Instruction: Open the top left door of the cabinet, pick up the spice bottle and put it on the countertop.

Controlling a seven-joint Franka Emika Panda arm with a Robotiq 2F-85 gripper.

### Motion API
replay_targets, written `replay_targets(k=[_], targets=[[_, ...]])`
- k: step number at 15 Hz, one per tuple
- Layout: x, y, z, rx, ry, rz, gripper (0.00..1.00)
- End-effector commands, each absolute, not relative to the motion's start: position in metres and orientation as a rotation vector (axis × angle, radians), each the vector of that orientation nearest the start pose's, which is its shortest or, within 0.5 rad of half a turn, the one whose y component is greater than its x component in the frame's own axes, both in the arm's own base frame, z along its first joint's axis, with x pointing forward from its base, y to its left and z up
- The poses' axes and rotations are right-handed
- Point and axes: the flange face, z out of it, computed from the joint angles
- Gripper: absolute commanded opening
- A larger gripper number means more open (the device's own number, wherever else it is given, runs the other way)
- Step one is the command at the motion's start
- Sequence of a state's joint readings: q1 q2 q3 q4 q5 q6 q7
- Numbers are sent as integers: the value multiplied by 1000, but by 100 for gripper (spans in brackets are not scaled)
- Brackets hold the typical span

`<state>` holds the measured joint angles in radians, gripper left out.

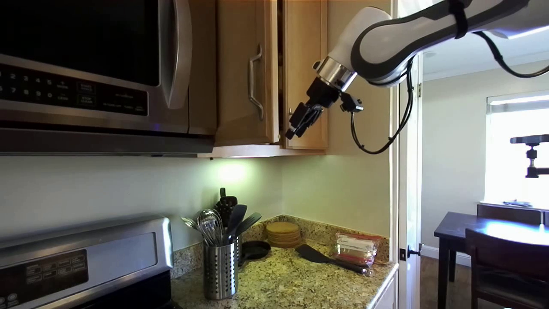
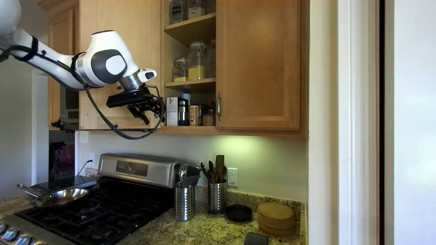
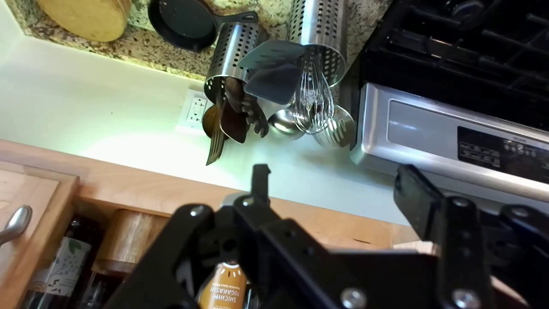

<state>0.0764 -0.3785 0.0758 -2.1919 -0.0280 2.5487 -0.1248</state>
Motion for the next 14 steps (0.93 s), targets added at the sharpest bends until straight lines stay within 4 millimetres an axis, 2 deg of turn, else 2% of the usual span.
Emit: replay_targets(k=[1,3,4,6,11,14], targets=[[484,80,625,-2938,-441,-1143,77],[484,80,626,-2937,-437,-1145,77],[484,80,626,-2936,-436,-1145,94],[493,82,630,-2927,-386,-1153,100],[518,82,651,-2891,-334,-1195,100],[541,81,659,-2876,-286,-1214,100]])
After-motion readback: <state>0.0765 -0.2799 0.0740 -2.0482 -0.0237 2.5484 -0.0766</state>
